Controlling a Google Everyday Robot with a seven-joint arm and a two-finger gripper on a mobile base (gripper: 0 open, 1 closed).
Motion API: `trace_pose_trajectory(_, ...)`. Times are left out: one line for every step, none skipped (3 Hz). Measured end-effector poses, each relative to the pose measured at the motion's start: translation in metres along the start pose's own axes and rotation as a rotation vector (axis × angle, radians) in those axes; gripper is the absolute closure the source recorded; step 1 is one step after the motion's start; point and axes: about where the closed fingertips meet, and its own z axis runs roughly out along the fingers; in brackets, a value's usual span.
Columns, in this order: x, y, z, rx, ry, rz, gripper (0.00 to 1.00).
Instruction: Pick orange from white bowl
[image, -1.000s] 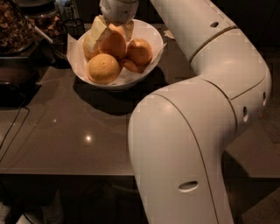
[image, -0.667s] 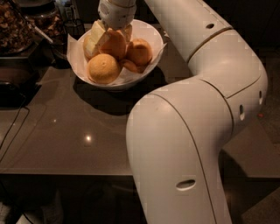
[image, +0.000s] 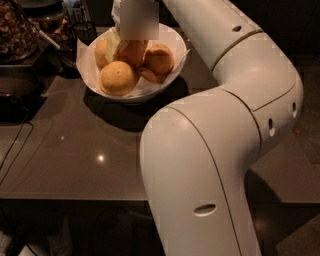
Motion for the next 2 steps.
trace_pose_trajectory(0.0, -0.0001, 0.0, 0.0, 0.0, 0.0, 0.89)
trace_pose_trajectory(-0.0061, 0.0054, -0.0077, -0.037, -0.062, -0.055, 1.0)
